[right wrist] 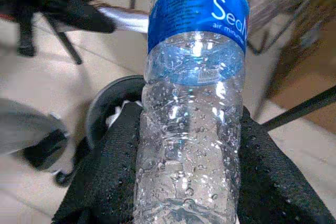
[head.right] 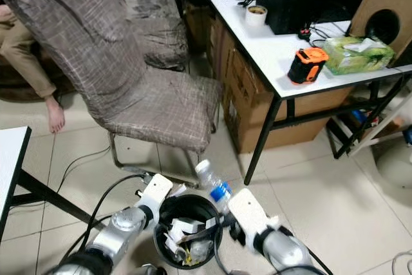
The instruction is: Picking trash to rubbish bin
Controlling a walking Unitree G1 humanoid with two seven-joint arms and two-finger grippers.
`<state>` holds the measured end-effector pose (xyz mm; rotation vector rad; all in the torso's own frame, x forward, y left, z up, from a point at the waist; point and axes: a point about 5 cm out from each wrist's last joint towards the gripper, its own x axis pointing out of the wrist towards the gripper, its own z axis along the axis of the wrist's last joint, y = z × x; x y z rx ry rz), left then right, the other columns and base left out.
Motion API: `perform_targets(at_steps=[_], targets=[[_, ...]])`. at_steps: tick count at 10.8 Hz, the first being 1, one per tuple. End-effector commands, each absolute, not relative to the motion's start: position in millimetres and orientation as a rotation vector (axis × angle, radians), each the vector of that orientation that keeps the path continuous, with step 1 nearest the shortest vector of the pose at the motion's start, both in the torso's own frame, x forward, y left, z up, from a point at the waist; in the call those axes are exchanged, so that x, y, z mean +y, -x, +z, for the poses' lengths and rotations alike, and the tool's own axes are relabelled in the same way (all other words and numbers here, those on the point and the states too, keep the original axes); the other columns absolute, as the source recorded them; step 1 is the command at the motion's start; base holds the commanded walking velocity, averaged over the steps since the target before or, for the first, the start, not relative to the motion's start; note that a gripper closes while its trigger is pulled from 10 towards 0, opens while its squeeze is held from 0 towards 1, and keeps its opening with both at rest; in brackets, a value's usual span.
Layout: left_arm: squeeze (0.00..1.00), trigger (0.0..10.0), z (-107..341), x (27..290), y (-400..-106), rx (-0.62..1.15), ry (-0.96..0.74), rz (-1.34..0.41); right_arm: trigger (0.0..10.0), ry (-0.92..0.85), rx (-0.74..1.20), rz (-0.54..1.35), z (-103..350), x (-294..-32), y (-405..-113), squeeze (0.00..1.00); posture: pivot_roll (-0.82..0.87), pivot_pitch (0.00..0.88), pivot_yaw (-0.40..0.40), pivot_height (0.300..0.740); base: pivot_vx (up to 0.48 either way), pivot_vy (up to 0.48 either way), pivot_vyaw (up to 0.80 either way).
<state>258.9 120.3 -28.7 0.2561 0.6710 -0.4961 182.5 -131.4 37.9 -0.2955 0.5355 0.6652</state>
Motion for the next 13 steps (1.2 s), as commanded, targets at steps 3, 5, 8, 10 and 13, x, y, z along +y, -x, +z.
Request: perform_targets(at_steps=[3,5,8,10,13], targets=[[0.0,10.0,-35,122,-255,0.699,-0.257,-0.522,10.0,0.305,0.579,0.677,38,-138,-174,0.0,-0.14,0.166,-0.014,0.74,0.0,0.0,0.0],[0.0,10.0,-38,119,-252,0.716,-0.246,-0.553,10.0,0.307,0.599,0.674,39,-139,-172,0.0,-0.14,0.168,-0.012,0.74,0.0,0.0,0.0],[1.0,10.0,-37,110,-251,0.709,-0.202,-0.599,10.0,0.344,0.597,0.617,39,-145,-177,0.0,-0.14,0.167,-0.013,0.74,0.0,0.0,0.0],[1.0,10.0,-37,108,-251,0.707,-0.186,-0.611,10.0,0.352,0.603,0.611,38,-147,-179,0.0,-0.14,0.164,-0.014,0.74,0.0,0.0,0.0],[1.0,10.0,-38,106,-249,0.716,-0.178,-0.633,10.0,0.367,0.605,0.608,37,-147,-181,0.0,-0.14,0.157,-0.017,0.74,0.0,0.0,0.0]])
